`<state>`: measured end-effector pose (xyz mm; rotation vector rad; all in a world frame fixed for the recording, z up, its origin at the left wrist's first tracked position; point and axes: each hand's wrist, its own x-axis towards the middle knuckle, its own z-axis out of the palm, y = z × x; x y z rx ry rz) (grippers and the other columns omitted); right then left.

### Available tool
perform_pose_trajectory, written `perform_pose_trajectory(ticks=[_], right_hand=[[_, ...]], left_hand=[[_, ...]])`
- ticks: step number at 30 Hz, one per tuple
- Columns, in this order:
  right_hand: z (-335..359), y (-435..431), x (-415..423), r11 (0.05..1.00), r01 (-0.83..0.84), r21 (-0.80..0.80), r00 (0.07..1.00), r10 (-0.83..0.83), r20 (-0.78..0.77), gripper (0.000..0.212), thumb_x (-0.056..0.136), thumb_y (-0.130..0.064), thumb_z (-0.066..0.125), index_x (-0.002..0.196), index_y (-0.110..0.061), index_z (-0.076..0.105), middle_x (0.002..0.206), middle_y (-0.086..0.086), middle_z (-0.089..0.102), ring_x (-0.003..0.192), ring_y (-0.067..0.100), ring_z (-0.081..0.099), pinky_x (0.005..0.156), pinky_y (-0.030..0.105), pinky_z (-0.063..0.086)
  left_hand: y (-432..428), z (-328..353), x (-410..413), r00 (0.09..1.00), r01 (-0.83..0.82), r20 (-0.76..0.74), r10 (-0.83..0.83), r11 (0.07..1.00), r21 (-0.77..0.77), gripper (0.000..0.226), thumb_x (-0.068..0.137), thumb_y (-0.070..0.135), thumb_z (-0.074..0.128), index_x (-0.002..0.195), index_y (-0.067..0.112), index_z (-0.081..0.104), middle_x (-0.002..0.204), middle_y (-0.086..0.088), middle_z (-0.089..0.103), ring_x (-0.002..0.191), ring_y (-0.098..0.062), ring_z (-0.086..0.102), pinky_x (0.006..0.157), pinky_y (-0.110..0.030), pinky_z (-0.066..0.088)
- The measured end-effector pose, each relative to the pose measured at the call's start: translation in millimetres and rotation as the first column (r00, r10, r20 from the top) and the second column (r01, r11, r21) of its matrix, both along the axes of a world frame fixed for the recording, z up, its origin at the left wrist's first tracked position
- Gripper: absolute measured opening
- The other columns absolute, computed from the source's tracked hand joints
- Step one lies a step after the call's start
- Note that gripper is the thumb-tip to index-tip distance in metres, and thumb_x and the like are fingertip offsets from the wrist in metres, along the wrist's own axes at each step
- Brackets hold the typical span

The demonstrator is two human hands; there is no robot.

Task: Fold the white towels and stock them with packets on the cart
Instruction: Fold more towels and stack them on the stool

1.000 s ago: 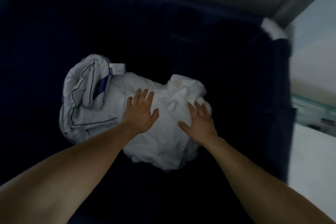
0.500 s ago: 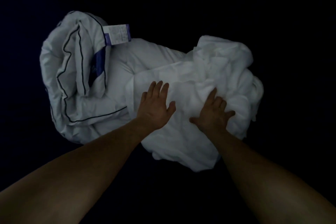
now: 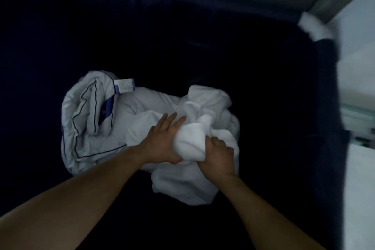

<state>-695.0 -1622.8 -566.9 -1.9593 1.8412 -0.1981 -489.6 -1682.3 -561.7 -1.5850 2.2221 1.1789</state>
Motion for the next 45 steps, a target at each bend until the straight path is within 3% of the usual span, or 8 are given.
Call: perform_pose_trajectory(ticks=[4, 9, 14, 18, 27, 37, 41, 45], right_hand=[[74.1, 1.0, -30.2, 0.976, -0.047, -0.213, 0.997, 0.06, 0.053, 0.057, 0.062, -0.037, 0.085, 0.107, -0.021, 0.054, 0.08, 0.001, 0.062, 0.064, 0.021, 0.061, 0.054, 0.036, 0.05], [169.3, 11.0, -78.2, 0.991, 0.001, -0.135, 0.978, 0.027, 0.208, 0.051, 0.085, -0.048, 0.063, 0.128, -0.024, 0.049, 0.113, -0.004, 0.056, 0.102, 0.017, 0.055, 0.089, 0.039, 0.048], [277.7, 26.1, -131.3, 0.957, 0.089, -0.275, 0.936, 0.014, 0.353, 0.065, 0.085, -0.05, 0.067, 0.14, -0.026, 0.043, 0.131, 0.001, 0.054, 0.118, 0.024, 0.053, 0.097, 0.046, 0.046], [362.0, 44.3, -184.4, 0.899, 0.185, -0.397, 0.901, 0.006, 0.434, 0.075, 0.081, -0.043, 0.075, 0.144, -0.022, 0.039, 0.138, 0.004, 0.05, 0.125, 0.026, 0.05, 0.103, 0.045, 0.043], [502.9, 93.0, -290.3, 0.669, 0.325, -0.668, 0.936, -0.129, 0.327, 0.071, 0.071, -0.039, 0.082, 0.131, -0.02, 0.051, 0.117, 0.001, 0.057, 0.105, 0.023, 0.057, 0.082, 0.033, 0.044], [576.0, 161.0, -358.6, 0.468, 0.446, -0.763, 0.879, -0.391, 0.275, 0.067, 0.072, -0.04, 0.08, 0.131, -0.027, 0.051, 0.116, -0.004, 0.056, 0.104, 0.019, 0.056, 0.085, 0.033, 0.044], [539.6, 188.4, -374.4, 0.515, 0.456, -0.726, 0.861, -0.463, 0.212, 0.069, 0.074, -0.042, 0.079, 0.134, -0.024, 0.05, 0.119, -0.001, 0.058, 0.11, 0.022, 0.055, 0.09, 0.034, 0.041], [451.5, 207.0, -396.3, 0.695, 0.466, -0.548, 0.878, -0.441, 0.187, 0.077, 0.068, -0.042, 0.085, 0.134, -0.024, 0.049, 0.122, -0.001, 0.058, 0.113, 0.023, 0.054, 0.096, 0.038, 0.041]], left_hand=[[5.8, 79.4, -33.9, 0.991, -0.085, -0.108, 0.083, 0.996, -0.013, 0.106, 0.062, 0.067, 0.076, 0.15, 0.039, 0.024, 0.156, 0.008, 0.031, 0.146, -0.018, 0.027, 0.118, -0.046, 0.026], [35.1, 195.8, -85.2, 0.972, -0.216, -0.128, 0.199, 0.966, -0.143, 0.049, 0.074, 0.054, 0.069, 0.116, 0.029, 0.061, 0.106, 0.009, 0.066, 0.11, -0.021, 0.061, 0.094, -0.029, 0.043], [62.5, 314.9, -138.9, 0.962, -0.24, -0.211, 0.171, 0.899, -0.367, 0.059, 0.087, 0.033, 0.073, 0.14, 0.02, 0.05, 0.132, -0.002, 0.06, 0.119, -0.022, 0.057, 0.092, -0.027, 0.041], [76.8, 385.9, -191.6, 0.929, -0.297, -0.349, 0.121, 0.805, -0.513, 0.054, 0.088, 0.036, 0.072, 0.137, 0.02, 0.052, 0.125, 0.0, 0.064, 0.112, -0.023, 0.06, 0.09, -0.031, 0.045], [89.9, 489.3, -313.6, 0.776, -0.325, -0.607, -0.168, 0.719, -0.614, 0.051, 0.08, 0.048, 0.065, 0.122, 0.02, 0.06, 0.108, 0.004, 0.068, 0.102, -0.021, 0.065, 0.09, -0.045, 0.052], [104.2, 548.9, -415.9, 0.589, -0.232, -0.671, -0.45, 0.702, -0.674, 0.04, 0.089, 0.035, 0.072, 0.123, 0.021, 0.058, 0.098, 0.018, 0.061, 0.092, -0.008, 0.058, 0.075, -0.011, 0.044], [113.5, 509.9, -436.9, 0.626, -0.075, -0.615, -0.479, 0.747, -0.66, 0.047, 0.09, 0.035, 0.071, 0.132, 0.024, 0.055, 0.108, 0.01, 0.065, 0.103, -0.017, 0.063, 0.087, -0.031, 0.049], [123.5, 438.5, -443.2, 0.799, 0.169, -0.381, -0.465, 0.782, -0.6, 0.059, 0.094, 0.037, 0.064, 0.147, 0.023, 0.042, 0.144, -0.003, 0.053, 0.129, -0.024, 0.051, 0.104, -0.033, 0.038]])
